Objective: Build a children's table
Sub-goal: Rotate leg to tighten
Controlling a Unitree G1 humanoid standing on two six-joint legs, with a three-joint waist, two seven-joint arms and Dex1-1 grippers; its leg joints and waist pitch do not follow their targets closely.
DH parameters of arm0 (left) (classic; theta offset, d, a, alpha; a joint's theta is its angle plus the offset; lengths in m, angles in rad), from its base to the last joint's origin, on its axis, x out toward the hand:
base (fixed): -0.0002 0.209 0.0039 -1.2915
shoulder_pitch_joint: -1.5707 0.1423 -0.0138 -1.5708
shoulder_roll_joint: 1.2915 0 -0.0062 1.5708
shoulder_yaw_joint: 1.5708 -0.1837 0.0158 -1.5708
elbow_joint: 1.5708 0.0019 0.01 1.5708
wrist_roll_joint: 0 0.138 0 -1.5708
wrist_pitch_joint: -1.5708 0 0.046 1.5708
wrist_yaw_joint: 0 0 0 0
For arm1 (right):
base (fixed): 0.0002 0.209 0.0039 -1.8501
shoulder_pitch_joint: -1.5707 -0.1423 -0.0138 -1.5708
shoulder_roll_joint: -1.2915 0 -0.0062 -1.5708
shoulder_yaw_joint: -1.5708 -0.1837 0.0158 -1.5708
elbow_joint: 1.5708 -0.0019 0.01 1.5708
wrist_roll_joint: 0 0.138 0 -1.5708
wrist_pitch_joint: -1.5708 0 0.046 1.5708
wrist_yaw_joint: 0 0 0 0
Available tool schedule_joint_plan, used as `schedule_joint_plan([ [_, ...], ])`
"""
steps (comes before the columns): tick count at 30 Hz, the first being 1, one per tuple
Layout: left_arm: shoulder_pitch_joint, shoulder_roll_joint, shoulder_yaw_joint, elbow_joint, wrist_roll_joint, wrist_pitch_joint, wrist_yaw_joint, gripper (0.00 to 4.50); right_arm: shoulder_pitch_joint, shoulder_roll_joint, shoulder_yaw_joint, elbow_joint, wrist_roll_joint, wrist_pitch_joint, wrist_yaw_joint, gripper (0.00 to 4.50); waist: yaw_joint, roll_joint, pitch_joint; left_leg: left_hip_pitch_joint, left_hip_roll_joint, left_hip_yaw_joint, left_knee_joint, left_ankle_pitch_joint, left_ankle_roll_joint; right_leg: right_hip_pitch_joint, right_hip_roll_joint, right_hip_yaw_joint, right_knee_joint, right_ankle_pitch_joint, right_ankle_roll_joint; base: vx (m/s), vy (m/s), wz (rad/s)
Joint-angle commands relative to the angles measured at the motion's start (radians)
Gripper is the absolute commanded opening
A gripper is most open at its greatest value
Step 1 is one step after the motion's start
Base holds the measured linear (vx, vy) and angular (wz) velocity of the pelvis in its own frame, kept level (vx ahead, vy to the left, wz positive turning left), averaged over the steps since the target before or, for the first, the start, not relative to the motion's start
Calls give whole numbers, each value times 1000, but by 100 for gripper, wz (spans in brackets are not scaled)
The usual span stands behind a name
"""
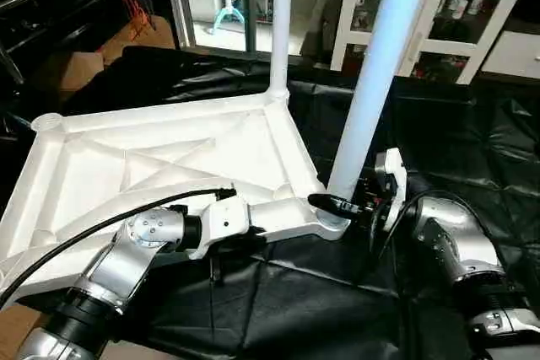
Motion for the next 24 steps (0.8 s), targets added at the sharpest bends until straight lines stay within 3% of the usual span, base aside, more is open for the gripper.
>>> schedule_joint_plan([
  [1,18,1,-46,25,22,-2,-22,0,-11,-4,-24,27,-31,-16,-82,242,-1,-6,-49,15,27,-6,-57,-37,89,41,-64,33,-57,203,-269,0,0,0],
  [7,15,-8,-40,31,35,21,8,0,-5,42,-28,64,-78,-7,-249,208,-12,-7,-47,14,26,-7,-60,-41,79,42,-64,34,-59,188,-265,0,0,0],
  [11,-9,-57,-27,19,64,155,103,0,-20,129,-83,149,-113,10,-566,201,-26,-6,-40,18,26,-7,-70,-82,34,38,-66,36,-67,95,-262,0,0,0],
  [12,-19,-79,-24,21,74,196,137,0,-26,151,-97,174,-120,10,-651,200,-29,-6,-39,22,25,-6,-71,-105,12,37,-66,40,-73,50,-259,0,0,0],
  [14,-78,-239,3,55,109,376,345,0,-62,258,-185,282,-88,-17,-978,200,-31,-5,-36,26,26,-6,-75,-125,-16,33,-68,41,-79,16,-258,0,0,0],
  [15,-78,-239,3,55,109,376,345,0,-62,258,-185,282,-88,-17,-978,200,-33,-4,-37,30,28,-3,-76,-133,-27,31,-69,43,-79,4,-258,0,0,0],
  [16,-98,-297,14,72,112,417,411,0,-73,289,-212,311,-70,-37,-1061,200,-31,-6,-36,27,27,-4,-76,-160,-34,35,-69,43,-84,-20,-251,0,0,0],
  [17,-98,-297,14,72,112,417,411,0,-73,289,-212,311,-70,-37,-1061,200,-27,-5,-38,26,26,-8,-77,-152,-35,38,-69,41,-84,-12,-243,0,0,0],
  [20,-142,-416,-10,112,117,443,477,0,-105,369,-217,366,-75,-84,-1146,200,-20,-7,-40,30,24,-8,-76,-166,-32,36,-65,40,-86,19,-219,0,0,0],
  [22,-138,-413,-24,108,124,433,464,0,-115,373,-195,362,-94,-85,-1109,200,-19,-9,-41,23,23,-10,-77,-159,-28,40,-64,39,-83,50,-208,0,0,0],
  [23,-129,-389,-34,102,129,399,438,0,-122,363,-169,348,-108,-74,-1033,256,-20,-10,-40,21,21,-11,-78,-171,-18,42,-63,37,-84,50,-202,0,0,0],
  [24,-113,-349,-31,92,137,378,418,0,-121,336,-139,322,-129,-90,-944,270,-21,-11,-40,19,21,-12,-78,-182,-11,43,-64,37,-86,41,-199,0,0,0],
])
